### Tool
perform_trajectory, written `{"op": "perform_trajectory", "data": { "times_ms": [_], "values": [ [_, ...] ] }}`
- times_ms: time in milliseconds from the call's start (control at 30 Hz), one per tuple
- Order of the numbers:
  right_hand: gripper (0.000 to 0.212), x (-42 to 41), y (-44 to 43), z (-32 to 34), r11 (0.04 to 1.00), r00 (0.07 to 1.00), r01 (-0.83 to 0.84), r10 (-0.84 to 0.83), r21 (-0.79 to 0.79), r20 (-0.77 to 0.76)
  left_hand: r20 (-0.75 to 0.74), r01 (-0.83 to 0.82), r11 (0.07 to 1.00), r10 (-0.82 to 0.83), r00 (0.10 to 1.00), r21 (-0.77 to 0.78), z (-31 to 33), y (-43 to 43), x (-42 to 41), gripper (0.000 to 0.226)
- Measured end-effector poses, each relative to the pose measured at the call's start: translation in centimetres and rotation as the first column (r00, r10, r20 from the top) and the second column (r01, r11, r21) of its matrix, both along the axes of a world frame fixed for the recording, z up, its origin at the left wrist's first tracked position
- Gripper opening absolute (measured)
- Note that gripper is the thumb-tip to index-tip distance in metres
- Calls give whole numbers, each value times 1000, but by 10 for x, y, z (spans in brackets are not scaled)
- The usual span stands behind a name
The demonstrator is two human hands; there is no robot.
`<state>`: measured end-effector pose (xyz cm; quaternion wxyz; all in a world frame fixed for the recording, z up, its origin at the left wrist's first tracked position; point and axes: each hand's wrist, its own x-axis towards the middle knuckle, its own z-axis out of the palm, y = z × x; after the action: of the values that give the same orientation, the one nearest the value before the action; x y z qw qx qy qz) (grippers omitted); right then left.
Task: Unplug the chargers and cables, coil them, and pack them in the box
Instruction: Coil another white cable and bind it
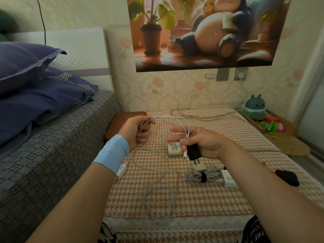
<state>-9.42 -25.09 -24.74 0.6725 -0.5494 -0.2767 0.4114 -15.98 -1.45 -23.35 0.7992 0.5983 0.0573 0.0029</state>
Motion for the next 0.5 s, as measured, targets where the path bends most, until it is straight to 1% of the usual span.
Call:
{"op": "perform_trajectory", "data": {
  "times_ms": [67,100,133,167,233,267,333,400,433,500],
  "values": [
    [34,0,2,3,1000,1000,-4,4,-20,5,22,1,999,0,1000,-46,1,-3,-1,30],
    [31,-1,4,4,999,999,5,-4,-54,33,38,-6,997,9,999,-81,1,-5,-1,27],
    [29,-2,6,5,995,996,27,-18,-101,93,52,-16,993,23,998,-121,1,-9,-2,25],
    [34,-4,8,6,986,982,58,-27,-158,189,62,-28,986,39,997,-161,0,-14,-2,24],
    [53,-14,15,6,947,915,128,1,-295,403,80,-53,967,75,994,-249,-2,-26,-1,25],
    [55,-20,19,5,916,876,158,42,-368,481,84,-69,953,98,992,-297,-4,-32,0,26],
    [45,-30,28,1,847,816,203,131,-491,563,84,-96,921,137,987,-377,-5,-40,3,30],
    [32,-33,34,-4,820,805,178,198,-545,560,81,-118,907,164,983,-404,-3,-44,5,32],
    [28,-33,34,-5,821,815,132,229,-556,532,80,-133,906,180,980,-402,-2,-44,6,32],
    [22,-32,31,-2,835,845,-13,303,-550,440,71,-178,914,218,973,-364,1,-41,6,30]
  ]
}}
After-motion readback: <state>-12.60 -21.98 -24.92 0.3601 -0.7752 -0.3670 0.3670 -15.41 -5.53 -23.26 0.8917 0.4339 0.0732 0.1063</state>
